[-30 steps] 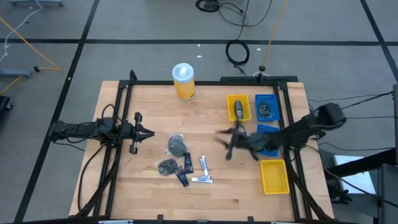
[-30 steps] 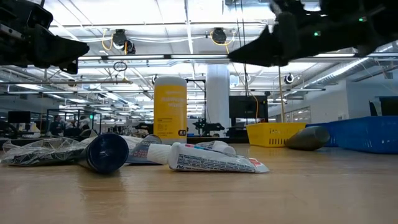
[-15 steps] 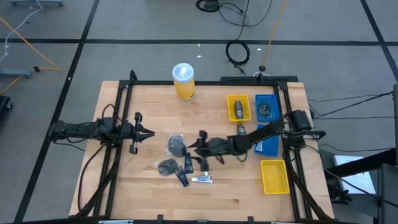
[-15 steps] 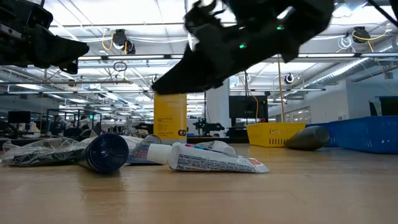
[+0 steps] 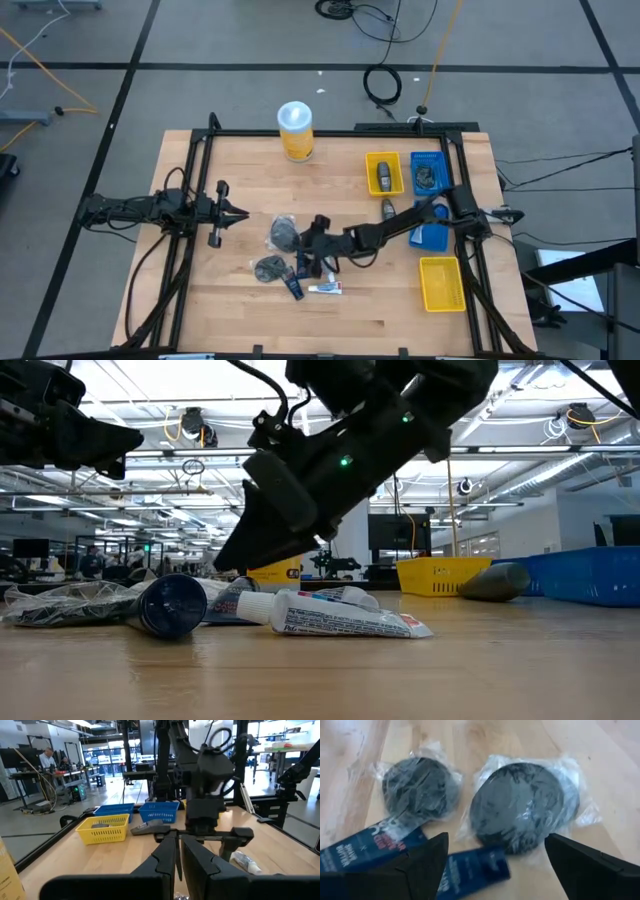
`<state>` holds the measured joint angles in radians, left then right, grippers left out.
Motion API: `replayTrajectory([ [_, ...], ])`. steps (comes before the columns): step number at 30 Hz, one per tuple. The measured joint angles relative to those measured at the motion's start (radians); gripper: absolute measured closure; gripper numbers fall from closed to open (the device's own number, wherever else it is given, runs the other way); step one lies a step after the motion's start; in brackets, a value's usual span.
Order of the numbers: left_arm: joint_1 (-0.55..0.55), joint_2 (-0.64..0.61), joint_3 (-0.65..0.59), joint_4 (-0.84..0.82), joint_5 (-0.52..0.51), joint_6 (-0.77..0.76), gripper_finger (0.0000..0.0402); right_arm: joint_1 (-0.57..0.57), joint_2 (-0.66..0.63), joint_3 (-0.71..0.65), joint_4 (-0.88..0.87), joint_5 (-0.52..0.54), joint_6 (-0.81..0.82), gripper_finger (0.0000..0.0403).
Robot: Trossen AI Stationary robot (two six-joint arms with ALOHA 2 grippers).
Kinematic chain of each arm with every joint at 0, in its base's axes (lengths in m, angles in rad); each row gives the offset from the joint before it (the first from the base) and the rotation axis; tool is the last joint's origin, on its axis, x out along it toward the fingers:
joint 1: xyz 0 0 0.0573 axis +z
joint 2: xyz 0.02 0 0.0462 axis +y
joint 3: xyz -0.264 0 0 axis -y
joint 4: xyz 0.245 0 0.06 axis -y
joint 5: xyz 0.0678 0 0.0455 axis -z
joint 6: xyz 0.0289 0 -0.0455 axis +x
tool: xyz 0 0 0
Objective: Pick & Place Travel size toiletries
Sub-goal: Put the right blue shave cream into the bottom yellow basket
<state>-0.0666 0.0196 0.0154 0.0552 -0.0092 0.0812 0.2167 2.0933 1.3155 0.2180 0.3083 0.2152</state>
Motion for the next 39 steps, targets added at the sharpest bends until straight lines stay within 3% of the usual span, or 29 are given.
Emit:
replayTrajectory([
  [5, 0.0, 0.0, 0.0, 0.001, 0.0, 0.0, 0.0369, 0.028, 0.0, 0.0, -0.042, 0.061, 0.009, 0.0084],
  [18, 0.0, 0.0, 0.0, 0.0, 0.0, 0.0, 0.0369, 0.001, -0.002, 0.002, -0.165, 0.073, -0.041, 0.0085],
  [23, 0.0, 0.0, 0.0, 0.0, 0.0, 0.0, 0.0369, 0.001, -0.058, 0.0, -0.3, 0.261, -0.152, 0.0085],
  [26, 0.0, 0.0, 0.0, 0.0, 0.0, 0.0, 0.0369, -0.002, -0.116, -0.002, -0.342, 0.32, -0.114, 0.0085],
  [33, 0.0, 0.0, 0.0, 0.0, 0.0, 0.0, 0.0369, -0.027, -0.159, -0.002, -0.435, 0.235, 0.272, 0.0085],
  [35, 0.0, 0.0, 0.0, 0.0, 0.0, 0.0, 0.0369, -0.03, -0.151, -0.002, -0.464, 0.239, 0.247, 0.0085],
  [37, 0.0, 0.0, 0.0, 0.001, 0.0, 0.0, 0.0369, -0.039, -0.14, 0.001, -0.496, 0.233, 0.125, 0.0085],
  [39, 0.0, 0.0, 0.0, 0.0, -0.001, 0.0, 0.0369, -0.054, -0.134, -0.002, -0.537, 0.16, -0.037, 0.0085],
])
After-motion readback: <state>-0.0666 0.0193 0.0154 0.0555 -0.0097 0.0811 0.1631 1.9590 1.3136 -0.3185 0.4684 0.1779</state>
